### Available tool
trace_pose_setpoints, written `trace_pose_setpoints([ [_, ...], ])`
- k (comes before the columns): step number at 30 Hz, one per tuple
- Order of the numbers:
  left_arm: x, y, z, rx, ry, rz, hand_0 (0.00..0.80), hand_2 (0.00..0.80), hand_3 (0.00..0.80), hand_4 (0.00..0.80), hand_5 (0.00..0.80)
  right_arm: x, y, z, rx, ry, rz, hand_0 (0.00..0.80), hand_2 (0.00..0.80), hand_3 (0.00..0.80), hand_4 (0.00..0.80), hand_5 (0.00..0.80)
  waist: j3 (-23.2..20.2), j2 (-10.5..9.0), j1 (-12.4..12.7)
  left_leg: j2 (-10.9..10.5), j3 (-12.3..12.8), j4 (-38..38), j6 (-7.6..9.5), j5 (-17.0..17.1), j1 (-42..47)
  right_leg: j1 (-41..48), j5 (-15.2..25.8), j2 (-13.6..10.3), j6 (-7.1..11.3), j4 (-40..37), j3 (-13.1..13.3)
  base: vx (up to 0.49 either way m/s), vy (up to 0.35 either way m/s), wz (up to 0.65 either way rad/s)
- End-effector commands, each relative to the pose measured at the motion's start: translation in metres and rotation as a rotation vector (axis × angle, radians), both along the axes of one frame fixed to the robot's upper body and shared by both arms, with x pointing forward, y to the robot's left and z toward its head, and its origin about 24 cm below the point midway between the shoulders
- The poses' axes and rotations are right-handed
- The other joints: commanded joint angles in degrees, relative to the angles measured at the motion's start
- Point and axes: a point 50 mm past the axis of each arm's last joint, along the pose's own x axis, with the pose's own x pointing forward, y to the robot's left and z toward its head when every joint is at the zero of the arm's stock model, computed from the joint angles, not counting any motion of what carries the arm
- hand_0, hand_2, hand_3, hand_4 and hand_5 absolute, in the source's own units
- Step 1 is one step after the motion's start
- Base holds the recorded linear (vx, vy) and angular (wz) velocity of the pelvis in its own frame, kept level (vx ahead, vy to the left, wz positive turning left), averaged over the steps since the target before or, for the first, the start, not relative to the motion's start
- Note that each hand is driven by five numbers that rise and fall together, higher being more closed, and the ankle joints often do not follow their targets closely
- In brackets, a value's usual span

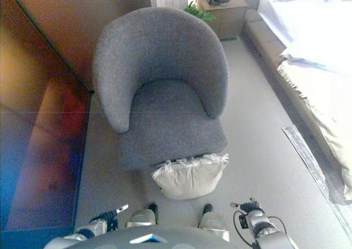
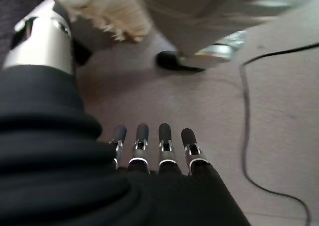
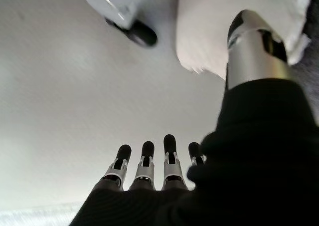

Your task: Pick up the cushion and take it to the sofa

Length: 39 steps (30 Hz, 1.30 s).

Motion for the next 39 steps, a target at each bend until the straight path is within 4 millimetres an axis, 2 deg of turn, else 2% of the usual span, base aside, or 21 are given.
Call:
trace_pose_setpoints([
  [1, 0.071, 0.008, 0.033, 0.043, -0.3, 0.044, 0.0, 0.0, 0.0, 0.0, 0.0, 0.069, 0.007, 0.037, -0.114, -0.292, 0.034, 0.0, 0.0, 0.0, 0.0, 0.0, 7.73, -3.9, 0.72, -4.49, -2.84, 7.46, 2.81, -1.81, -8.31, -1.73, -0.24, -2.08, -0.3, -0.59, -0.19, -0.248, -0.104, 0.08],
  [5, 0.122, -0.003, 0.065, 0.063, -0.496, 0.008, 0.0, 0.0, 0.0, 0.0, 0.0, 0.121, 0.016, 0.076, -0.192, -0.486, 0.068, 0.0, 0.0, 0.0, 0.0, 0.0, 12.32, -4.17, -0.36, -4.71, -3.66, 11.71, 2.72, -1.45, -17.11, -10.97, 0.34, -1.93, -0.6, 3.54, -0.28, -0.16, -0.06, 0.11],
  [8, 0.154, -0.01, 0.093, 0.095, -0.657, -0.003, 0.0, 0.0, 0.0, 0.0, 0.0, 0.154, 0.02, 0.11, -0.246, -0.606, 0.054, 0.0, 0.0, 0.0, 0.0, 0.0, 15.29, -4.23, -1.05, -4.47, -3.35, 11.61, 3.09, -0.63, -21.48, -16.8, 0.81, -1.52, -0.44, 5.47, -0.11, -0.105, 0.035, 0.05],
  [11, 0.18, -0.02, 0.119, 0.114, -0.782, -0.009, 0.0, 0.0, 0.0, 0.0, 0.0, 0.178, 0.021, 0.143, -0.277, -0.742, 0.024, 0.0, 0.0, 0.0, 0.0, 0.0, 18.26, -3.95, -2.04, -4.59, -2.83, 11.95, 3.4, 0.49, -25.98, -22.39, 1.12, -1.38, -0.24, 7.95, 0.53, -0.122, 0.068, 0.01],
  [15, 0.21, -0.033, 0.157, 0.12, -0.939, -0.004, 0.0, 0.0, 0.0, 0.0, 0.0, 0.199, 0.021, 0.183, -0.3, -0.911, -0.006, 0.0, 0.0, 0.0, 0.0, 0.0, 21.36, -3.41, -3.13, -4.81, -2.97, 13.54, 3.74, 1.46, -32.23, -29.51, 1.31, -1.11, -0.02, 11.12, 1.75, -0.093, 0.048, 0.01],
  [20, 0.228, -0.04, 0.186, 0.115, -1.059, -0.023, 0.0, 0.0, 0.0, 0.0, 0.0, 0.211, 0.024, 0.214, -0.334, -1.055, -0.029, 0.0, 0.0, 0.0, 0.0, 0.0, 21.37, -2.64, -4.11, -4.4, -3.39, 15.94, 3.75, 1.31, -39.61, -37.29, 1.0, -0.78, -0.17, 13.97, 2.89, -0.011, 0.009, -0.01],
  [26, 0.249, -0.05, 0.226, 0.105, -1.212, -0.055, 0.0, 0.0, 0.0, 0.0, 0.0, 0.229, 0.039, 0.251, -0.358, -1.163, 0.038, 0.0, 0.0, 0.0, 0.0, 0.0, 21.37, -2.42, -4.58, -3.96, -4.43, 17.23, 3.09, 1.86, -48.56, -46.01, 1.35, -0.61, -0.47, 15.95, 3.76, -0.014, 0.003, 0.01],
  [32, 0.266, -0.058, 0.268, 0.018, -1.346, -0.142, 0.0, 0.0, 0.0, 0.0, 0.0, 0.245, 0.061, 0.288, -0.335, -1.275, 0.187, 0.0, 0.0, 0.0, 0.0, 0.0, 21.37, -2.73, -4.57, -3.86, -5.87, 17.34, 2.45, 1.76, -55.41, -52.5, 1.52, -0.3, -0.39, 16.05, 4.05, -0.03, -0.032, -0.03],
  [39, 0.278, -0.078, 0.294, -0.151, -1.364, -0.302, 0.0, 0.0, 0.0, 0.0, 0.0, 0.259, 0.09, 0.322, -0.24, -1.315, 0.397, 0.0, 0.0, 0.0, 0.0, 0.0, 21.37, -3.45, -4.71, -4.56, -7.31, 16.87, 1.96, 1.73, -60.86, -57.55, 2.32, 0.33, 0.12, 14.7, 4.23, -0.003, -0.037, 0.0],
])
